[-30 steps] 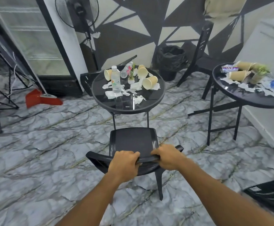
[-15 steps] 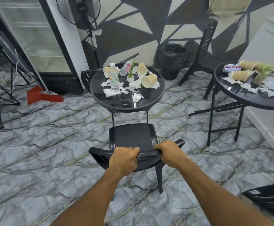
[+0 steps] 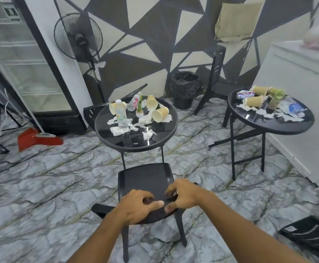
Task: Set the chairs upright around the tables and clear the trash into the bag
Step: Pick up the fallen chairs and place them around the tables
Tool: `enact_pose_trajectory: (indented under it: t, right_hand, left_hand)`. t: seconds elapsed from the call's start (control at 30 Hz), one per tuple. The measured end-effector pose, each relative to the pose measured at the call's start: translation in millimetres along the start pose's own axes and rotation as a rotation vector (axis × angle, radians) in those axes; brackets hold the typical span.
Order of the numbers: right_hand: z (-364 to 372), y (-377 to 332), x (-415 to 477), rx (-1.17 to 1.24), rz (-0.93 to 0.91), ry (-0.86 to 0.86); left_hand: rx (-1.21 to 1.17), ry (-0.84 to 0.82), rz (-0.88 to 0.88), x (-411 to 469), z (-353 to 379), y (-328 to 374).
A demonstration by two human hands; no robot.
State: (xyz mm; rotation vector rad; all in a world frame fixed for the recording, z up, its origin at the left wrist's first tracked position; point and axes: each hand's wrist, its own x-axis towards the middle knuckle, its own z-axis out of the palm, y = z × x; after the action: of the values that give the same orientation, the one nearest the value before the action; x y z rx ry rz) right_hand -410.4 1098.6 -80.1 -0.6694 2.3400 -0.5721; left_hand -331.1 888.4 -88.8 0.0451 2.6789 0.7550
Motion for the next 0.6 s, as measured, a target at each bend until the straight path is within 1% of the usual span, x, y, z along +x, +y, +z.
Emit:
enact_pose_trajectory:
  t: [0.07, 0.17, 0.23, 0.4, 0.6]
  right_hand:
    - [-18.2, 3.4, -4.6, 0.059, 0.056, 0.069]
    - [-45.8, 14.4, -11.5, 0.001, 0.129, 0.262]
    - [-57.6, 22.4, -15.3, -0.015, 0.163, 0.35]
    - [-83.0, 57.2, -20.1, 0.015, 0.22, 0.402]
    - [-139.9, 144.3, -30.1, 0.028, 0.271, 0.398]
  left_hand:
    - [0.032, 0.068, -0.013, 14.0, -19.5, 13.9]
    - [0.158, 0.089, 0.046, 37.8, -43.4, 42.4]
    - [0.177, 0.106, 0.084, 58.2, -51.4, 62.9]
    - [0.273, 0.096, 0.162, 111.7, -48.3, 121.4]
    - [0.287, 0.042, 0.161, 195.8, -28.6, 185.7]
